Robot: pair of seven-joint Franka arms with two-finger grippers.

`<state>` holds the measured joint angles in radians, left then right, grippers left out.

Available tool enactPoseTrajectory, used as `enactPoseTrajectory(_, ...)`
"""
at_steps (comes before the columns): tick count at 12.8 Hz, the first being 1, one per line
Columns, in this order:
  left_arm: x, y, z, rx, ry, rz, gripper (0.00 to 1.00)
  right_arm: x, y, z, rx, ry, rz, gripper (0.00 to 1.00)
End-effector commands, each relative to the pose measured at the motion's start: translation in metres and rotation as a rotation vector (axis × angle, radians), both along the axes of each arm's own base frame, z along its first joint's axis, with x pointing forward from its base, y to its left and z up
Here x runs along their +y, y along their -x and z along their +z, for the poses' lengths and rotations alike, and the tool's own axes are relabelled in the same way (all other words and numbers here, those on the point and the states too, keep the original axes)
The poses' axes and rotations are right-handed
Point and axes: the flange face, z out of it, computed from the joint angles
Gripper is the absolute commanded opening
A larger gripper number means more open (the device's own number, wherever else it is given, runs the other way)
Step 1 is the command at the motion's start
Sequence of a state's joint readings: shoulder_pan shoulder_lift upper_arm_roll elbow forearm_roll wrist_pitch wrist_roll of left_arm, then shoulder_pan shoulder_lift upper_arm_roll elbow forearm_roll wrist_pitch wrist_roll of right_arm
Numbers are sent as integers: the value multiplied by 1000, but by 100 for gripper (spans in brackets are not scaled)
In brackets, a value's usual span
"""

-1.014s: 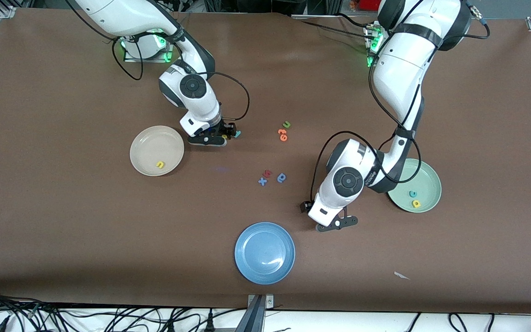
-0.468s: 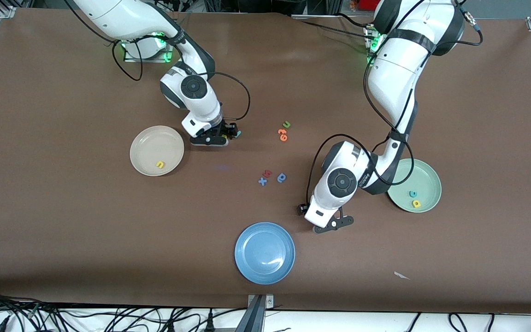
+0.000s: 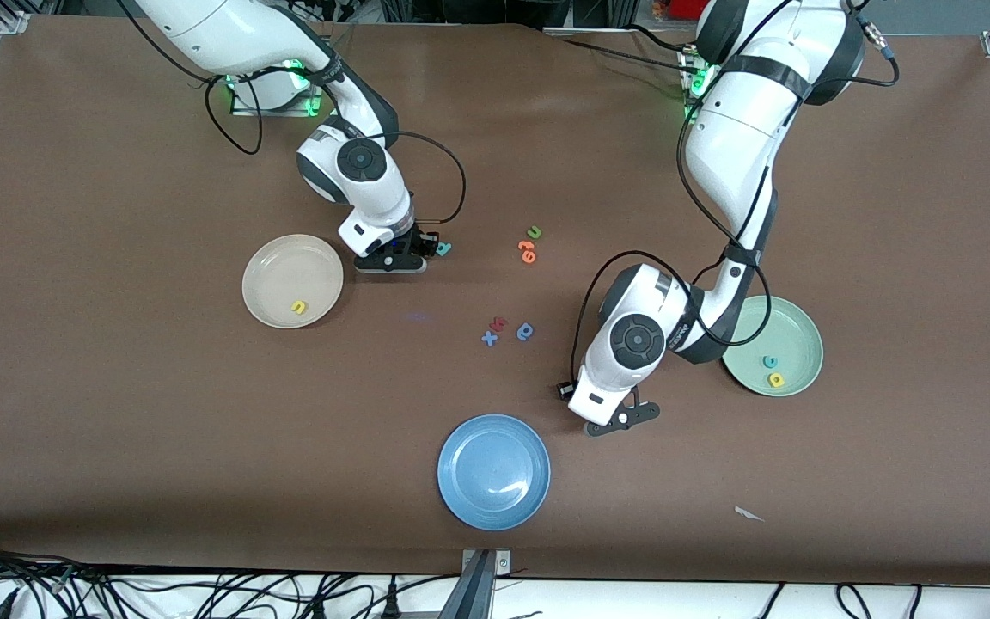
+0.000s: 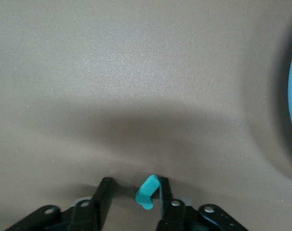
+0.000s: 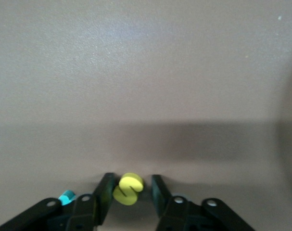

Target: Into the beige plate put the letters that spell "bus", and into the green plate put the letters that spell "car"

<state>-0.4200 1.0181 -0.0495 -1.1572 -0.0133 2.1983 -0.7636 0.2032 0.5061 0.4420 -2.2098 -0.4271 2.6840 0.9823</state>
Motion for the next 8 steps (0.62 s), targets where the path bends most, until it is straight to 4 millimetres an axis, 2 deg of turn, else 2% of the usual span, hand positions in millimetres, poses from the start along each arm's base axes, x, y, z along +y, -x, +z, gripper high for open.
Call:
enactPoseTrajectory(1,-4,-3,-1,-5,4,14,40,-6,1,-10,-1,13,2,27)
enactPoseTrajectory(2,-4,-3,-1,-4,4,14,38,-6,1,-10,-1,13,2,17)
enactPoseTrajectory(3,-5,-2,-2,-2,4,13,37,-6,1,-9,-3,14,1,0)
enactPoseTrajectory(5,-6,-2,-1,-2,4,13,35,-6,-2,-2,-13,19,5,0)
enactPoseTrajectory(6,-11,1,-2,0,4,10,33,-8,-6,8,-28,31,15,0)
enactPoseTrajectory(8,-13,2,-2,-1,4,21,27,-27,-21,44,-45,132,52,0)
